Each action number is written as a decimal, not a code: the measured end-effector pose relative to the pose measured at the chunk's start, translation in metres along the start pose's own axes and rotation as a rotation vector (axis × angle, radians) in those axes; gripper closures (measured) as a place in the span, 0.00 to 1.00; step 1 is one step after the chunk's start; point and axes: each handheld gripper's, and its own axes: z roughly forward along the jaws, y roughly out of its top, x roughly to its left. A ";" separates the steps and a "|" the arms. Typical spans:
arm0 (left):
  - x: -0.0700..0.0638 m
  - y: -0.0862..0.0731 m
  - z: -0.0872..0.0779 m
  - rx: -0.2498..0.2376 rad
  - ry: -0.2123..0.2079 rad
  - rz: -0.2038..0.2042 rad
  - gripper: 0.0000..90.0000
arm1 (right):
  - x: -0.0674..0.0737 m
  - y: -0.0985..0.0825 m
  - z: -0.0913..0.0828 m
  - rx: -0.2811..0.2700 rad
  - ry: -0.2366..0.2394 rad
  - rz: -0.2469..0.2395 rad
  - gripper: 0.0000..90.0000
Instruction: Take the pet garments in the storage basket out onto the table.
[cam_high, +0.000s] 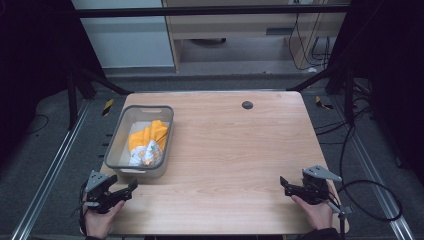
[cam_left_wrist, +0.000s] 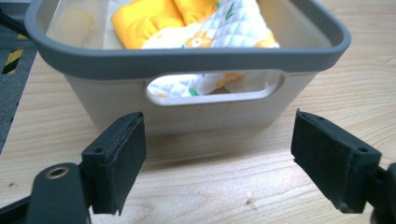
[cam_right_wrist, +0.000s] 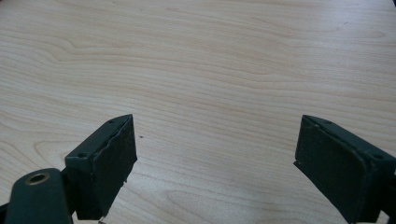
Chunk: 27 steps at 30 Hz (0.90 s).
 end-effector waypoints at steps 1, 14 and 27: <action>0.000 0.000 0.000 -0.001 -0.002 0.001 0.20 | 0.000 0.000 -0.001 -0.006 -0.003 0.004 0.14; -0.004 0.008 -0.011 -0.042 -0.033 -0.012 0.23 | 0.000 0.000 -0.003 -0.028 0.001 0.009 0.15; -0.006 0.020 -0.018 -0.060 -0.053 -0.026 0.23 | 0.002 -0.001 -0.002 -0.020 0.008 0.008 0.15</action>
